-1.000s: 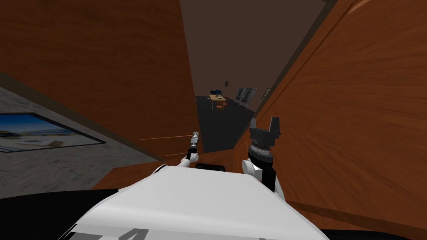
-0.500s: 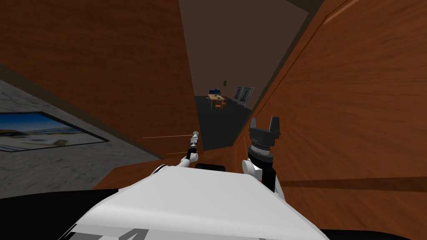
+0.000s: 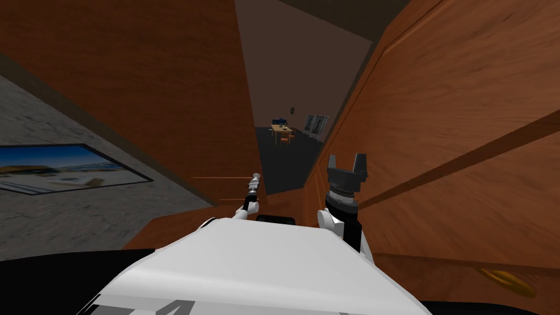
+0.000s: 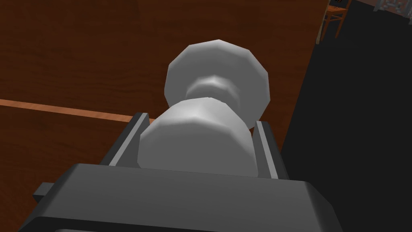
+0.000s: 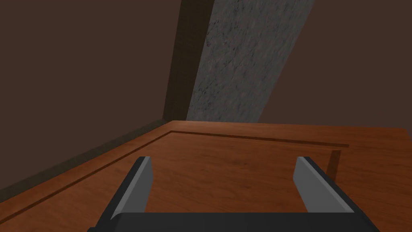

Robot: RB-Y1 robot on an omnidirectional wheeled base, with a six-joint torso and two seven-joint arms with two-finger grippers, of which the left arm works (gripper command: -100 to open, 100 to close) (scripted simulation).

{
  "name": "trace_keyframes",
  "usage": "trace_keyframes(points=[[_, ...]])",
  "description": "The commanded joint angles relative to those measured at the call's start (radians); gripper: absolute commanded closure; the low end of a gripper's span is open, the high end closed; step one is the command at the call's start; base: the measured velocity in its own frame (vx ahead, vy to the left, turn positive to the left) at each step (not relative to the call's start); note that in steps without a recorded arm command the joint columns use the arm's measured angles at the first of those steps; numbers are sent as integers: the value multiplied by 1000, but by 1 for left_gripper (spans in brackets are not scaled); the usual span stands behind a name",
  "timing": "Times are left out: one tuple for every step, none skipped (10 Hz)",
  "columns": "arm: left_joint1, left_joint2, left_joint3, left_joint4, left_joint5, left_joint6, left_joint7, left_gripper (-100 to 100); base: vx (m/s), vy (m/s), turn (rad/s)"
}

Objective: Pull the door open

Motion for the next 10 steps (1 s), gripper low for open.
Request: trace_keyframes(points=[[0, 17, 15, -3, 5, -9, 6, 100, -128, -2, -145], [0, 17, 15, -3, 5, -9, 6, 100, -137, 4, -70], [6, 24, 20, -7, 7, -8, 10, 100, -164, 17, -114], [11, 30, 24, -10, 8, -7, 14, 100, -204, 39, -170], [15, 35, 28, -14, 9, -6, 17, 100, -210, 37, -152], [19, 40, 32, -17, 10, -4, 20, 100, -201, 7, -162], [19, 40, 32, -17, 10, -4, 20, 100, -126, -16, -44], [32, 55, 45, -27, 13, -1, 29, 100, -166, -16, -233], [32, 55, 45, -27, 13, -1, 29, 100, -149, 2, -143], [43, 66, 55, -35, 15, 1, 36, 100, -143, -14, -226]])
